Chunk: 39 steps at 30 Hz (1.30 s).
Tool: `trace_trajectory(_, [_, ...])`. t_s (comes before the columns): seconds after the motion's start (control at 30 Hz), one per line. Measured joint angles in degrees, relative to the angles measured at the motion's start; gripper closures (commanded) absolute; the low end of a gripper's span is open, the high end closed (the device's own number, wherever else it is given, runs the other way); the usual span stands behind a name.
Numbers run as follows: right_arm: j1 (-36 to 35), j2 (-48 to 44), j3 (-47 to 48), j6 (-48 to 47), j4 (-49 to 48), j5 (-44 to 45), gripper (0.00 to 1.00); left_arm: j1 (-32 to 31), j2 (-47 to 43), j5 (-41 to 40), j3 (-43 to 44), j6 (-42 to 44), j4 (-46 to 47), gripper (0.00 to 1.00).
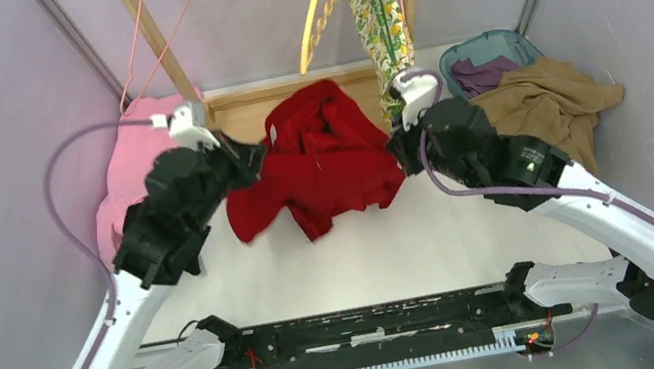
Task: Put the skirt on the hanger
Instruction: Flatten out the skirt at the center of the board.
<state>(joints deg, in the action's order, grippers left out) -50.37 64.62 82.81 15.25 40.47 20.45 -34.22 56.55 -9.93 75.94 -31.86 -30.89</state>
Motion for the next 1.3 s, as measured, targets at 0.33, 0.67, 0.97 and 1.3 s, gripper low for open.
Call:
trace_trajectory(0.33, [-2.9, -4.6, -40.4, 11.7, -10.6, -8.5, 0.99, -3.4, -8.2, 3.2, -43.6, -10.2, 5.9, 0.97])
trace_trajectory(0.67, [-7.6, -8.5, -47.4, 18.6, -14.1, -7.2, 0.76, -12.1, -14.5, -1.8, -49.4, -16.1, 8.7, 0.97])
trace_trajectory(0.97, [-8.8, -6.9, -40.1, 13.7, -6.1, -3.7, 0.56, -22.3, -12.6, -8.2, -47.4, -17.1, 8.3, 0.97])
trace_trajectory(1.3, [-9.3, 2.2, -21.8, 0.8, -4.3, 2.4, 0.5, -28.6, -10.2, -12.7, -44.9, -17.1, 7.9, 0.97])
